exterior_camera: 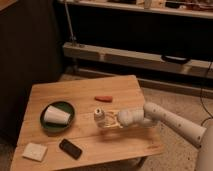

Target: Stand the bottle upright

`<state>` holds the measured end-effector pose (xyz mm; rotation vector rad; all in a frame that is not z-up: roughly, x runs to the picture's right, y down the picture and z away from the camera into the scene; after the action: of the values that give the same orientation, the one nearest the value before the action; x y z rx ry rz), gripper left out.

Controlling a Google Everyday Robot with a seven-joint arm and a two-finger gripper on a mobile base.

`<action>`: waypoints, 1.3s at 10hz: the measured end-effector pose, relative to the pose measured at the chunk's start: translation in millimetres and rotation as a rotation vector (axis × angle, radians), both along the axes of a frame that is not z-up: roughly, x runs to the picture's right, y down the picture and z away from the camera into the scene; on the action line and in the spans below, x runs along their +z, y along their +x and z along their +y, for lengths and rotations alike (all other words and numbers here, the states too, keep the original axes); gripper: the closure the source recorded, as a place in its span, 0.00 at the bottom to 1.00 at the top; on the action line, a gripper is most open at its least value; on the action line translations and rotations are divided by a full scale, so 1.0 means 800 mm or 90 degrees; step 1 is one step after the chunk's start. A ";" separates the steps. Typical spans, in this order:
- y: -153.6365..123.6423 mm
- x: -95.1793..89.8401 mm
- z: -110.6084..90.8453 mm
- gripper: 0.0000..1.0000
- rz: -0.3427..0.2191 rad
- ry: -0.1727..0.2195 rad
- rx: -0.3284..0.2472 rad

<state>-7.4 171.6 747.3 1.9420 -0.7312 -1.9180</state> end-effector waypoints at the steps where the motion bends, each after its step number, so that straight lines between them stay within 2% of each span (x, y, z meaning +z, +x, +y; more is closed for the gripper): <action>1: 0.001 0.003 0.001 0.99 0.005 -0.002 -0.001; 8: 0.010 0.013 0.004 0.98 0.019 -0.008 -0.001; 9: 0.011 0.016 0.004 0.92 0.020 -0.013 0.001; 13: 0.017 0.024 0.008 0.51 0.026 -0.032 0.009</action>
<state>6.2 177.8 766.9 1.8672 -0.7444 -1.9068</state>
